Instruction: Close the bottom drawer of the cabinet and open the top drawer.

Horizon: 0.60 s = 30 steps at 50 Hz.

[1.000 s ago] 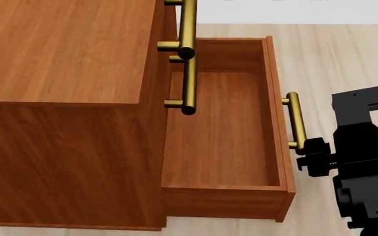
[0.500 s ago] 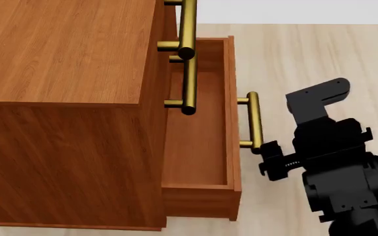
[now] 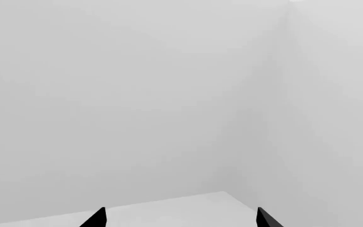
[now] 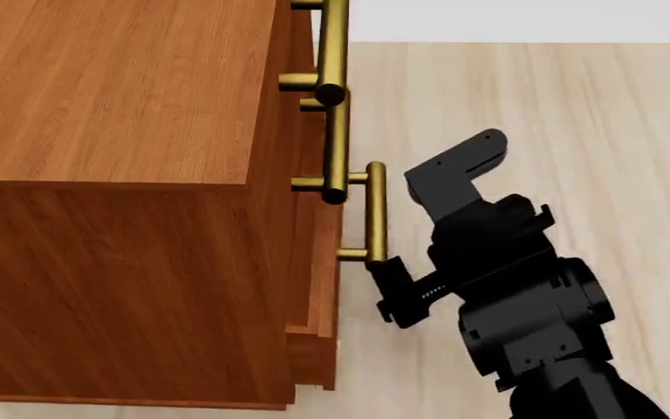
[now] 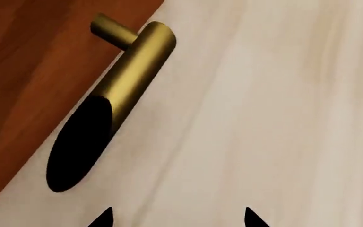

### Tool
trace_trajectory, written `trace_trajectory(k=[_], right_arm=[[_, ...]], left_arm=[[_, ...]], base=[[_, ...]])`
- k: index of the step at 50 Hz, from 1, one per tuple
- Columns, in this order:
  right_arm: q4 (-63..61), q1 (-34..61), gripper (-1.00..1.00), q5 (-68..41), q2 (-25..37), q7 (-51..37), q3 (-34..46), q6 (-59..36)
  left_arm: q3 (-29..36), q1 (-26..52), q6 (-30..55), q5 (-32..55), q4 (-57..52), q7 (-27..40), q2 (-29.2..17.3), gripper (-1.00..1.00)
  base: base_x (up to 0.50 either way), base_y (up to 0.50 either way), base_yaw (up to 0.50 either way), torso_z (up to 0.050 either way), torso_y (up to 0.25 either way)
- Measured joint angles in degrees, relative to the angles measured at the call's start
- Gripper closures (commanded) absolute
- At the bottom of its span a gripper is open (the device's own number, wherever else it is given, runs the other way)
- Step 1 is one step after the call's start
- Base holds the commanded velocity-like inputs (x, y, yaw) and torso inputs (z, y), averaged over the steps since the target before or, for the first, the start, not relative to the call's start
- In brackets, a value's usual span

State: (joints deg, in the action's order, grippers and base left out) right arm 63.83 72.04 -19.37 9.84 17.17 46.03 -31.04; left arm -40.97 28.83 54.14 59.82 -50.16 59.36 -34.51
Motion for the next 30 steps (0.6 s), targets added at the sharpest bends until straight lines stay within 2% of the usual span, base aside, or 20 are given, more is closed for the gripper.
trace_trajectory(k=[13,30], right_arm=[[6.98,1.86,-1.0,0.41,-5.11,4.61,1.18,6.6],[9.41,2.52,-1.0,1.29,-6.01,6.12,3.53,9.59]], left_arm=[[0.07,-0.12,-0.23,0.18,0.14,0.13,-0.09,-1.0],[0.03,-0.42,-0.57,0.34,0.23,0.23,-0.24,-1.0]], base=[[0.0,0.0,0.0,0.0,0.0],[0.0,0.0,0.0,0.0,-0.001]])
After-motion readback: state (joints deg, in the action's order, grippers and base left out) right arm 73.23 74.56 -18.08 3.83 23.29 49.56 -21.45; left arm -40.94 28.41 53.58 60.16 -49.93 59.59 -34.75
